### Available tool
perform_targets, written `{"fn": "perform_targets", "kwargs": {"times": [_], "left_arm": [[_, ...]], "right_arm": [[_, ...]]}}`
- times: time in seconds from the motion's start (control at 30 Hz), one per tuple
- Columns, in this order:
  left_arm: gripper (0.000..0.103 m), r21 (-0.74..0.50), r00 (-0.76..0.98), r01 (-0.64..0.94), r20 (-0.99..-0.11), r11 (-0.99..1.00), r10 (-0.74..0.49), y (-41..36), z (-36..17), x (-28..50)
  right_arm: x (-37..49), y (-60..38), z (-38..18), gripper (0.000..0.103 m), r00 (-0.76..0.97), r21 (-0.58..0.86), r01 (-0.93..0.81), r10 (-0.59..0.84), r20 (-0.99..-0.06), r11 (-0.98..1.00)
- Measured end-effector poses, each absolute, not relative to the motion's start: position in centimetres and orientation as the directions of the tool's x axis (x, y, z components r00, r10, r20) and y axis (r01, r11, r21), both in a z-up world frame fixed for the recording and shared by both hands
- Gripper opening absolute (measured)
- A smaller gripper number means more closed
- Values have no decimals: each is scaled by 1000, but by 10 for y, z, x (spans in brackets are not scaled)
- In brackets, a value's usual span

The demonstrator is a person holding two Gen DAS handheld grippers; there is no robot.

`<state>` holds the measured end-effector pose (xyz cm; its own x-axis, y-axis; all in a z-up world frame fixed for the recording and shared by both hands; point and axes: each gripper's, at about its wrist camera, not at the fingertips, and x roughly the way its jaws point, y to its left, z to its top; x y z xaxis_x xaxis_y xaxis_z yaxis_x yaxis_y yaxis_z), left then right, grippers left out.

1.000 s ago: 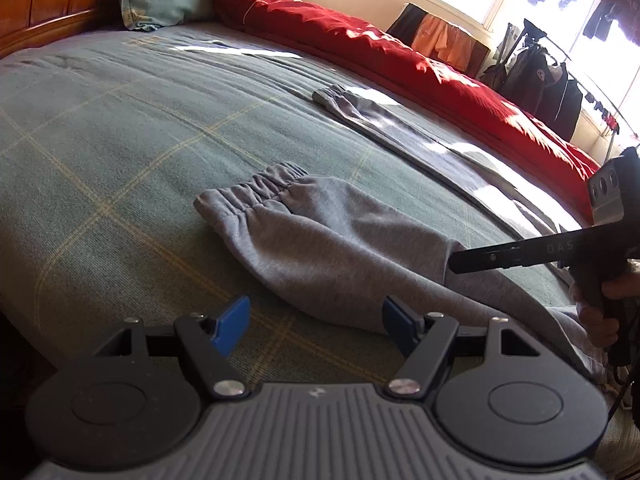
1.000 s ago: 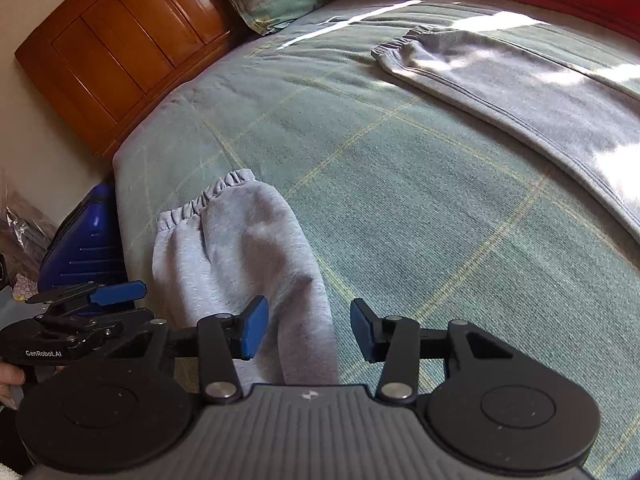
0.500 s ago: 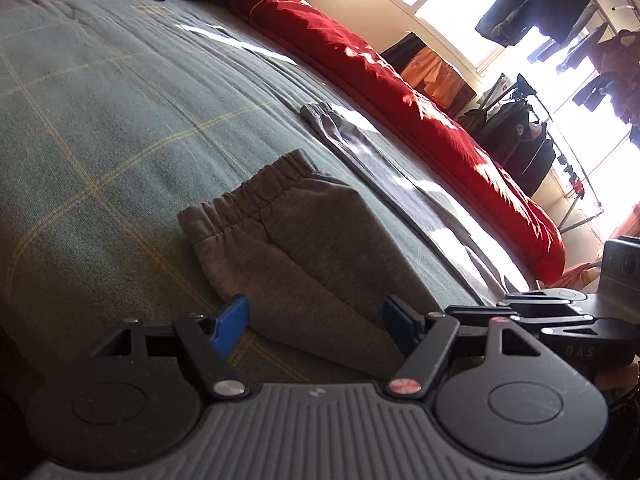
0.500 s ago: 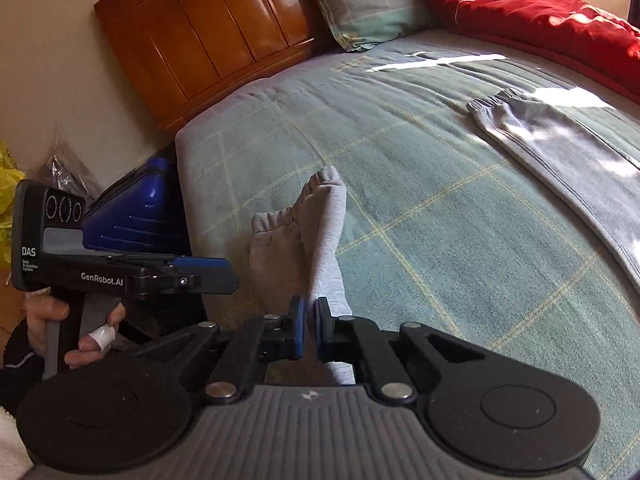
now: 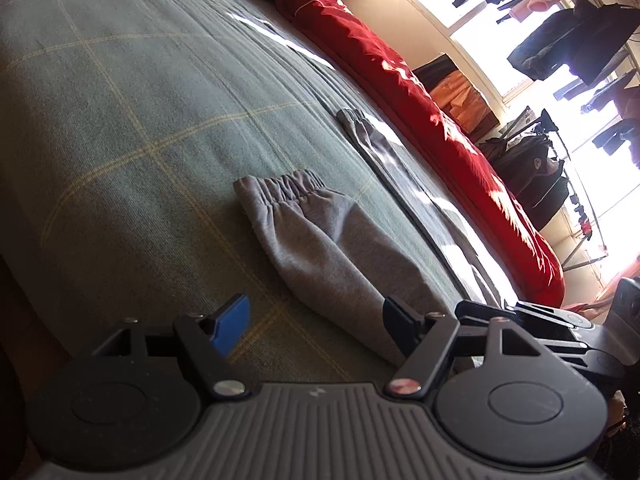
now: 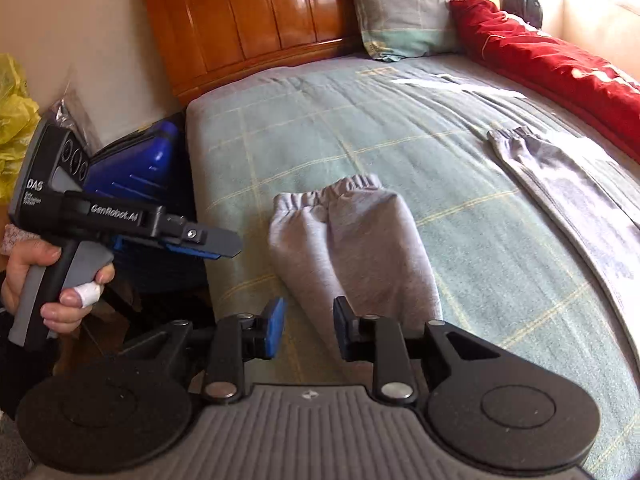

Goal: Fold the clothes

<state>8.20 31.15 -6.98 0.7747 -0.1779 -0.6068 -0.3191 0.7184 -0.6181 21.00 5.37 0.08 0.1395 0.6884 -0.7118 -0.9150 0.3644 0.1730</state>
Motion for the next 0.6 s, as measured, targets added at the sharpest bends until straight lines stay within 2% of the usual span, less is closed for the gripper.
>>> {"fn": "perform_targets", "kwargs": {"times": [0.2, 0.43, 0.47, 0.5, 0.53, 0.6], "left_arm": [[74, -604, 765, -307, -616, 735, -187, 308, -68, 85], [74, -567, 743, -303, -644, 766, -183, 305, -75, 96], [74, -568, 742, -305, -645, 765, -183, 306, -76, 95], [74, -569, 740, -306, -646, 763, -184, 307, -77, 95], [74, -570, 739, -308, -648, 762, -186, 308, -78, 95], [74, -571, 739, -311, -648, 760, -186, 310, -79, 93]], "right_arm": [[271, 64, -18, 45, 234, 175, -847, 647, -725, 502], [306, 87, -63, 45, 104, 319, -798, 639, -763, 511], [308, 90, -69, 43, 84, 338, -793, 641, -763, 507], [310, 94, -74, 28, 64, 358, -787, 643, -763, 502], [312, 97, -80, 7, 44, 377, -781, 646, -762, 497], [306, 99, -72, 7, 50, 360, -802, 653, -755, 478]]}}
